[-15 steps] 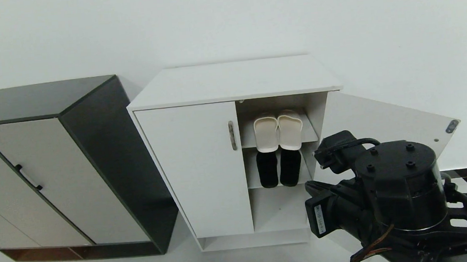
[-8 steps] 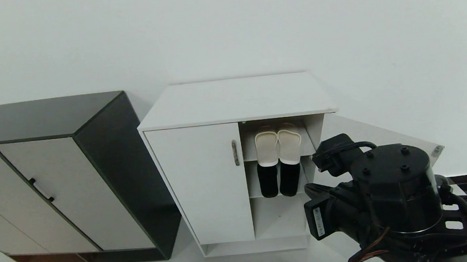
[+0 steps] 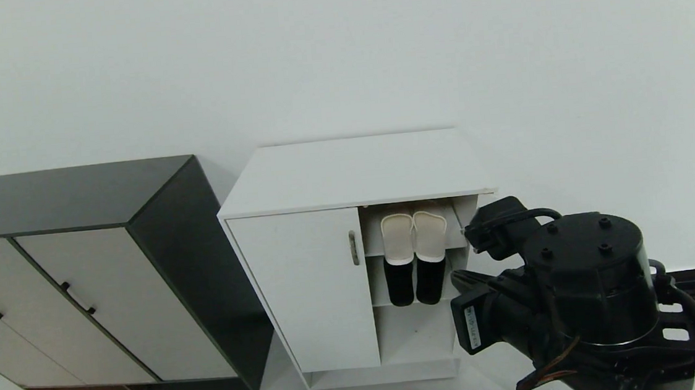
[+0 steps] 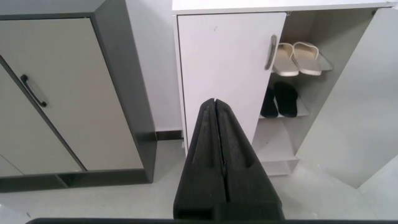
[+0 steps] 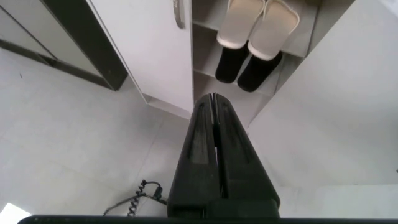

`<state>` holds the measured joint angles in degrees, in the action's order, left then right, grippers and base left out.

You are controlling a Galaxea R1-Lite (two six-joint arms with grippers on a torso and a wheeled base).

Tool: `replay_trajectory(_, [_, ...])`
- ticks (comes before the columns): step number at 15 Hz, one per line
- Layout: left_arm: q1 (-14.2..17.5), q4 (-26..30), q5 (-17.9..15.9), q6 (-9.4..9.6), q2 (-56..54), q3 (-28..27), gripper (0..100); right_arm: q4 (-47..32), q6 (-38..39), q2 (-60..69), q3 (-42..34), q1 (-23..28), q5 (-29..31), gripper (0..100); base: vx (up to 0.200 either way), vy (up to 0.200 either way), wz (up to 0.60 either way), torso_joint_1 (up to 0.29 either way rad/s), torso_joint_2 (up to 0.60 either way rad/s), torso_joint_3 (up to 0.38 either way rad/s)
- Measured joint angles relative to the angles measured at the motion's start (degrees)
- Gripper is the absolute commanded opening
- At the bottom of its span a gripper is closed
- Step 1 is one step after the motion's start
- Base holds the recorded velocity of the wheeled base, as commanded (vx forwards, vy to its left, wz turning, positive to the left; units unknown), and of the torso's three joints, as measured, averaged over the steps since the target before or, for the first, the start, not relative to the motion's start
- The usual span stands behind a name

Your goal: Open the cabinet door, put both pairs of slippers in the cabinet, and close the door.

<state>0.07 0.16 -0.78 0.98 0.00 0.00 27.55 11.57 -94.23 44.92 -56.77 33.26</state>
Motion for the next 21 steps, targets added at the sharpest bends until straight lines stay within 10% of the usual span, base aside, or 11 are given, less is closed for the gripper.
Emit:
replay_trajectory(11, [0.0, 0.02, 0.02, -0.18, 0.0, 0.0, 0, 0.41, -0.22, -1.0, 0.72, 4.49, -0.48, 0, 0.0, 0.0, -0.33, 0.001, 0.0, 0.0])
replay_trajectory(21, [-0.07, 0.02, 0.05, -0.18, 0.0, 0.0, 0, 3.93, -1.87, -3.95, 6.12, 21.31, -3.45, 0, 0.0, 0.0, 0.0, 0.0, 0.0, 0.0])
